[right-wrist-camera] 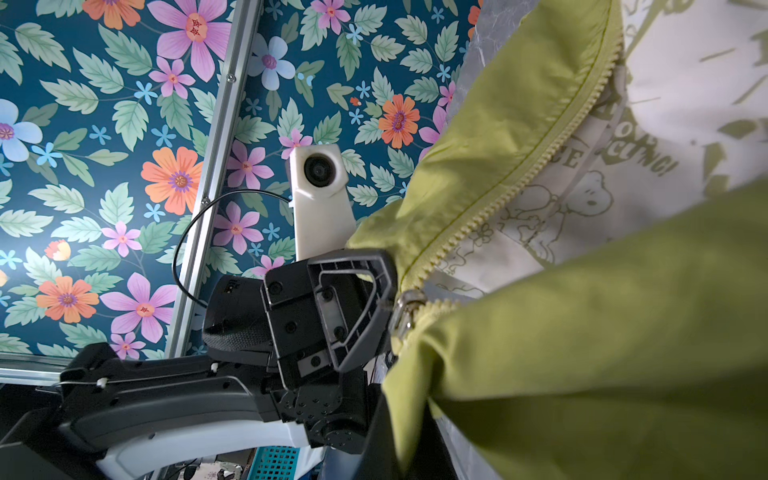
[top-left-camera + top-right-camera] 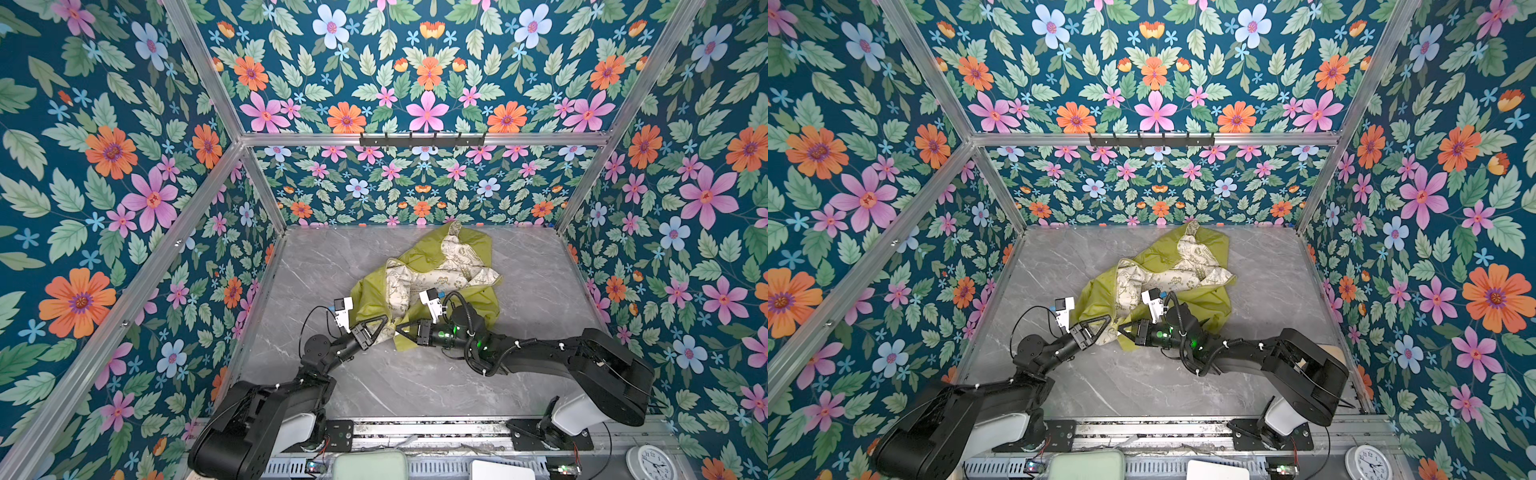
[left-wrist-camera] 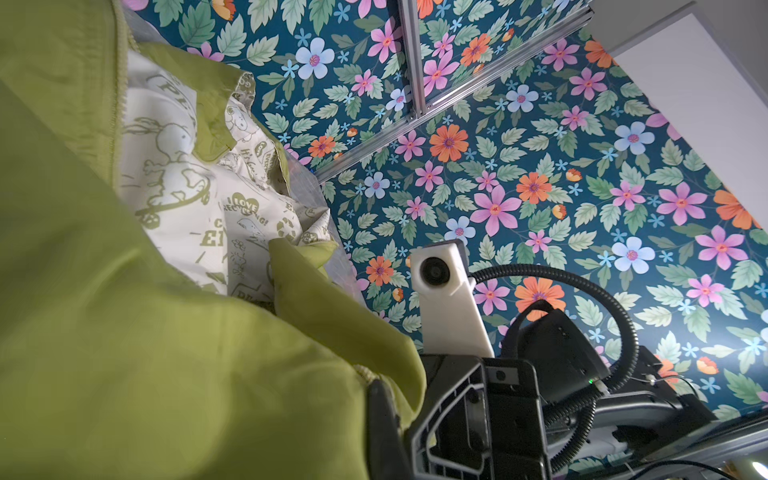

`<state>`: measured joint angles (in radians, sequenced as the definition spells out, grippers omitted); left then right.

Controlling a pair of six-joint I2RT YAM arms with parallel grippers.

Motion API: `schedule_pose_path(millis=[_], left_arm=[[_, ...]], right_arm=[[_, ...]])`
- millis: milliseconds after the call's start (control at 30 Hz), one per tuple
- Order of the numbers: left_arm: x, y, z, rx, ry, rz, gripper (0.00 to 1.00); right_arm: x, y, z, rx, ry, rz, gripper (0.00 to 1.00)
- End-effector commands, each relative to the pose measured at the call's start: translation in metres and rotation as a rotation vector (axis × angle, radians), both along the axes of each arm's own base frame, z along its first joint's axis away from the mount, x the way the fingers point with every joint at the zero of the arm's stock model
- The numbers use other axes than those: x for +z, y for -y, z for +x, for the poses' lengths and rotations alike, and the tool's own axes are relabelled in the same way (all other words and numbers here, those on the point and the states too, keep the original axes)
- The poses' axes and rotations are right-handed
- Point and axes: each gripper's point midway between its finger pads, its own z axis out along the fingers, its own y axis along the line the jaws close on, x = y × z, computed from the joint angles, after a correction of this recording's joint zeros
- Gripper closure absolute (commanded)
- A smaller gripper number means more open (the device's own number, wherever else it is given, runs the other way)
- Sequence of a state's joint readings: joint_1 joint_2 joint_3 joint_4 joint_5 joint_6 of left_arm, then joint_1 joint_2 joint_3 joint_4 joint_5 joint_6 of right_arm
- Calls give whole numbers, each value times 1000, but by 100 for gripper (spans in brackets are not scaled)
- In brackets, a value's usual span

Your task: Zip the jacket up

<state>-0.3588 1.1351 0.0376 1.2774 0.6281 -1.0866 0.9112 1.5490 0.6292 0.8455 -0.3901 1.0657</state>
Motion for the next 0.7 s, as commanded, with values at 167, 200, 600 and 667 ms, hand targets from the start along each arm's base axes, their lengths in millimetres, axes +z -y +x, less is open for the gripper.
schedule_pose_path(millis=[167,200,600,667], left_arm=[[-20,-39,33,302,-64,182,100],[-23,-41,33,314,-69,191,100],[-33,-45,35,338,-88,200,100],[-33,-42,33,319,-80,200,100]], right_arm=[[-14,-16,-27,97,-63,29,100],[-15,-18,-29,105,-66,35,100],[-67,-32,-59,151,-191,-4,98],[-70,-29,-59,142,-193,-20,95]])
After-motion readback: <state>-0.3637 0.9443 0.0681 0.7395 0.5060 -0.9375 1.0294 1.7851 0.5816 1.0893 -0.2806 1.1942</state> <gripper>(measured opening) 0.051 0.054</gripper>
